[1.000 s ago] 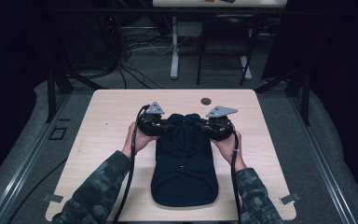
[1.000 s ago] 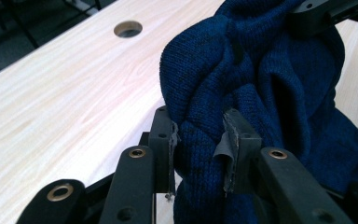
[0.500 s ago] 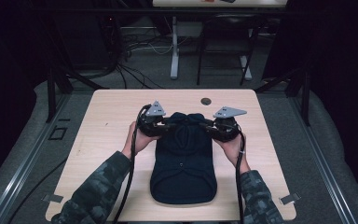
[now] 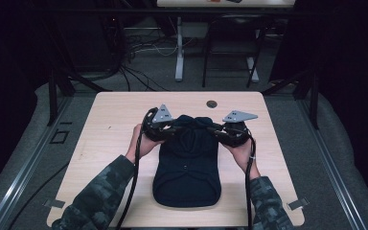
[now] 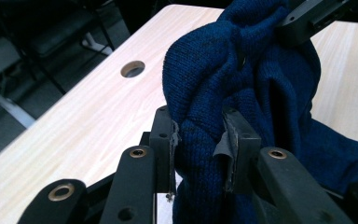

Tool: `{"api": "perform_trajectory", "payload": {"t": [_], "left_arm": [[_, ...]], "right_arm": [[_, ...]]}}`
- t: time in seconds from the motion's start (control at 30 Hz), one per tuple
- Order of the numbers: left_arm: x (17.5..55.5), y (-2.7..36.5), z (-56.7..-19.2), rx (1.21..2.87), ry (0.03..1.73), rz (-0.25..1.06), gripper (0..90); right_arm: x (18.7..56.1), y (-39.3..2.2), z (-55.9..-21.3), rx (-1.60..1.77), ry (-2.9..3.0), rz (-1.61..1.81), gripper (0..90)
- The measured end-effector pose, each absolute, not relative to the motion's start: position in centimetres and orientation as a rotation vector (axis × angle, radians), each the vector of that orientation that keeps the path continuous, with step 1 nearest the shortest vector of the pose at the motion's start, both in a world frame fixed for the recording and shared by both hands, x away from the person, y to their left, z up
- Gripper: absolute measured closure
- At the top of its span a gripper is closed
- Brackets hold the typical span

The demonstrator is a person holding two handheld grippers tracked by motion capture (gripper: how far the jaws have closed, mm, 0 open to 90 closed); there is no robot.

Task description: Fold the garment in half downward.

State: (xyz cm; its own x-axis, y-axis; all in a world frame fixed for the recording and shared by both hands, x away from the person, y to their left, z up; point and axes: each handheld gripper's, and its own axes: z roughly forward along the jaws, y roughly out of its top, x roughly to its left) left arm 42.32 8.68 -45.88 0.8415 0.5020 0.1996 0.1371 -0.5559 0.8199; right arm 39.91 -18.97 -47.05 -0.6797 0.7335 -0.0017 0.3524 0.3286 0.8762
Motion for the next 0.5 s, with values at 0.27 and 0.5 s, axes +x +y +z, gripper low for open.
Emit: {"api": "perform_trajectory", "payload": {"t": [0.27, 0.5], "left_arm": [[41.8, 8.6, -45.6, 2.128, 0.417, 0.561, 69.2], [41.2, 8.7, -45.7, 2.126, 0.343, 0.583, 69.3]], "right_arm": [[39.8, -19.5, -47.0, 0.969, 2.220, 1.330, 70.5], [39.8, -20.1, -47.2, 0.996, 2.256, 1.357, 61.8]]}}
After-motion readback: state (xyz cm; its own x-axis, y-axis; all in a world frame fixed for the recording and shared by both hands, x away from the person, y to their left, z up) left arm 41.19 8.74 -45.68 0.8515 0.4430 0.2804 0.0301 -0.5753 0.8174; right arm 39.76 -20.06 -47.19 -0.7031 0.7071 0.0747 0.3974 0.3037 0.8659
